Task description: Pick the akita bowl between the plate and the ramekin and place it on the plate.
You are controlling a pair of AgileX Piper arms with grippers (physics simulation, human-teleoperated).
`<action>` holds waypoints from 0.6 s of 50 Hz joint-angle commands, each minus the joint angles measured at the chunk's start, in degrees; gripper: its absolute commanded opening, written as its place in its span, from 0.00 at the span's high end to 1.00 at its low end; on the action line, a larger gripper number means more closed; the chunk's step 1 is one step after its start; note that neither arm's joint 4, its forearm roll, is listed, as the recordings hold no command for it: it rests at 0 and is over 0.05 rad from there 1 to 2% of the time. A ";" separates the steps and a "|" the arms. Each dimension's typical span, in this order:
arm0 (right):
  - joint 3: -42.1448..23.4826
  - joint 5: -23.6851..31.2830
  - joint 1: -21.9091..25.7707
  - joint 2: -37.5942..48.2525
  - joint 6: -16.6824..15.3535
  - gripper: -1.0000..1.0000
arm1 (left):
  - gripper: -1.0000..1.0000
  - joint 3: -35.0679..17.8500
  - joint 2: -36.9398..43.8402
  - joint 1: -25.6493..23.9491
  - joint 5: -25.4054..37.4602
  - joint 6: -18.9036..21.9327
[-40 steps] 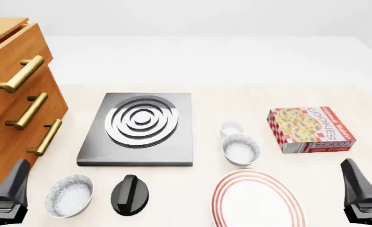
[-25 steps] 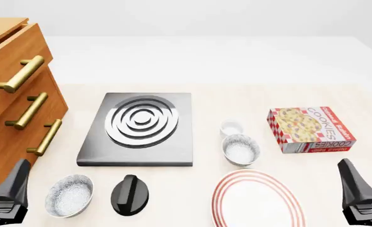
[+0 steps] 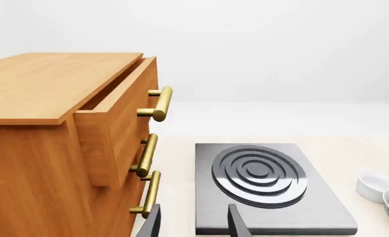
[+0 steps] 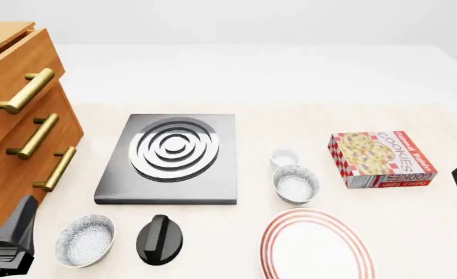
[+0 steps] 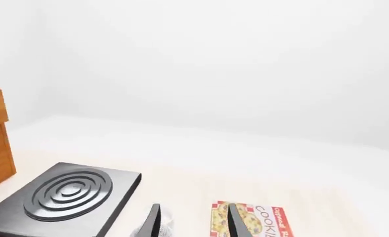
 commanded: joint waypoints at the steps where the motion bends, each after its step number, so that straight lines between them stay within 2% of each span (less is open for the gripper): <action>1: -13.69 4.32 2.37 8.53 2.25 0.00 | 0.00 0.00 0.00 0.00 0.00 0.00; 6: -20.26 5.48 3.65 12.09 0.85 0.00 | 0.00 0.00 0.00 0.00 0.00 0.00; 10: -26.63 7.40 3.17 16.20 0.81 0.00 | 0.00 0.00 0.00 0.00 0.00 0.00; 12: -27.47 7.67 3.53 17.35 1.14 0.00 | 0.00 0.00 0.00 0.00 0.00 0.00; 13: -30.83 9.04 3.11 20.83 1.50 0.00 | 0.00 0.00 0.00 0.00 0.00 0.00; 15: -30.88 9.07 3.11 20.87 1.50 0.00 | 0.00 0.00 0.00 0.00 0.00 0.00; 17: -35.61 11.54 0.81 25.41 0.85 0.00 | 0.00 0.00 0.00 0.00 0.00 0.00; 20: -39.28 14.08 1.20 29.34 2.89 0.00 | 0.00 0.00 0.00 0.00 0.00 0.00; 22: -40.94 15.24 -0.34 31.13 2.20 0.00 | 0.00 0.00 0.00 0.00 0.00 0.00; 26: -43.98 17.48 0.88 36.01 4.88 0.00 | 0.00 0.00 0.00 0.00 0.00 0.00; 29: -46.07 19.33 0.47 39.02 5.51 0.00 | 0.00 0.00 0.00 0.00 0.00 0.00; 30: -46.56 19.43 2.40 39.88 6.19 0.00 | 0.00 0.00 0.00 0.00 0.00 0.00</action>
